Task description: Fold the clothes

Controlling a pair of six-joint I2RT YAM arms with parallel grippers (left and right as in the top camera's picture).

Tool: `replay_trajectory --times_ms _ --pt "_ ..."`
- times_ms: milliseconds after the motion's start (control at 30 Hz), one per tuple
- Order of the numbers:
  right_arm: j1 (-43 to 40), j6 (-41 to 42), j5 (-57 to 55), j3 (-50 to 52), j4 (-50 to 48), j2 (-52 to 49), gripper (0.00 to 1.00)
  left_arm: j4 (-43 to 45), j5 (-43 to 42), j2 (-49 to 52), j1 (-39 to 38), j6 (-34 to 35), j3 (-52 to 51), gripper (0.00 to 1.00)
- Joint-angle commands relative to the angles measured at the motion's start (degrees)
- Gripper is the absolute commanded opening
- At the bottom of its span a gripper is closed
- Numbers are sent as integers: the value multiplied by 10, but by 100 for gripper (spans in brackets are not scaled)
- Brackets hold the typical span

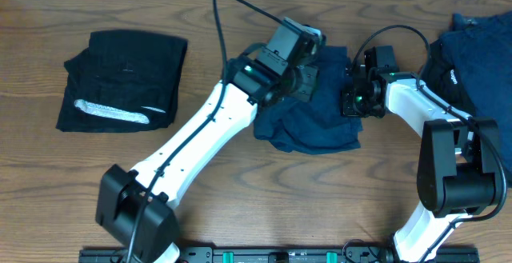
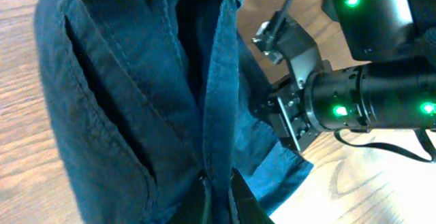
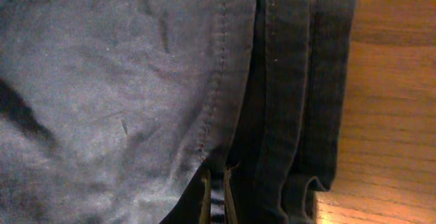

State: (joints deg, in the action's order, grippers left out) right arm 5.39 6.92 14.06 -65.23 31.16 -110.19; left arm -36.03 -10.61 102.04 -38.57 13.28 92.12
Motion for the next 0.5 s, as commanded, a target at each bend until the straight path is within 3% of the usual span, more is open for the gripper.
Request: replay_trajectory --times_ms 0,167,467 --pt "3 0 -1 23 3 -24 8 17 -9 34 -8 2 19 7" --pt "3 0 -1 23 3 -24 9 48 -10 75 -21 6 19 13" --pt "3 1 -1 23 3 -24 9 111 -10 120 -35 25 19 13"
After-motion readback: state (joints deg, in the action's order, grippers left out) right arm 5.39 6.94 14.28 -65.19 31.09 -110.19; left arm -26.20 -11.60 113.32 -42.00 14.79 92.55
